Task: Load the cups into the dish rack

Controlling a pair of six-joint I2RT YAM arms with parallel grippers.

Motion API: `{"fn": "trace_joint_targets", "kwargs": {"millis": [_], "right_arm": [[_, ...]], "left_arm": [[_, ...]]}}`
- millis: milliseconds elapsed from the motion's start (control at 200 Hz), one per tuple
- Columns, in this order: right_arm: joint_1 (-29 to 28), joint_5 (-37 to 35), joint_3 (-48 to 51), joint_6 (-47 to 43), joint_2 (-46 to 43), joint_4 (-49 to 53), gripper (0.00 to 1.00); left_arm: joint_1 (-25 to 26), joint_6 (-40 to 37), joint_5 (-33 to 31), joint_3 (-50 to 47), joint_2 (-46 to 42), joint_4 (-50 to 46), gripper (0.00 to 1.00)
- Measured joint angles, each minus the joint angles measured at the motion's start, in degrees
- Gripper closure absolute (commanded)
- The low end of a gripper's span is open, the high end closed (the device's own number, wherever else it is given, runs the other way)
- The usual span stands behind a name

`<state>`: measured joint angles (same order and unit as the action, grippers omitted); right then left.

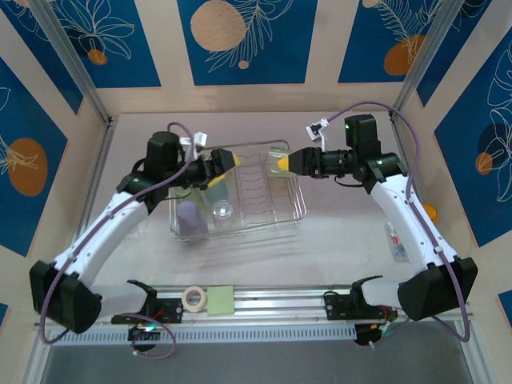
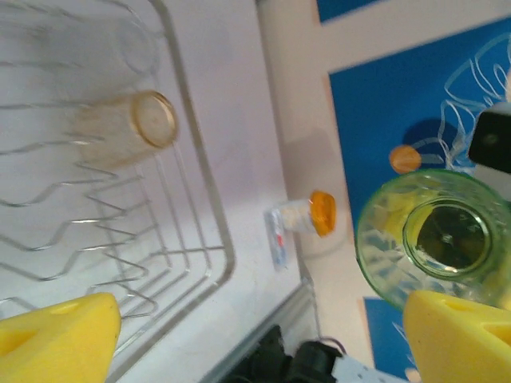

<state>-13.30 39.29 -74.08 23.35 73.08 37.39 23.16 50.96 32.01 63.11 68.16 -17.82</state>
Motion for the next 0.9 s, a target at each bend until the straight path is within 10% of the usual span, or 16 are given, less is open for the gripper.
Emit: {"fn": "trace_joint_targets", "kwargs": {"millis": [450, 901], "right_arm": [[-7.8, -36.7, -4.2, -10.3, 4.9, 24.1, 1.0], [-23.3, -60.5, -17.4, -17.8, 25.8, 33.0, 1.0]], "left_arm": [[-3.1, -8.8, -38.1, -3.0, -31.5, -24.3, 0.0], [-3.1, -13.0, -43.0, -8.5, -35.8, -27.7, 0.0]]}}
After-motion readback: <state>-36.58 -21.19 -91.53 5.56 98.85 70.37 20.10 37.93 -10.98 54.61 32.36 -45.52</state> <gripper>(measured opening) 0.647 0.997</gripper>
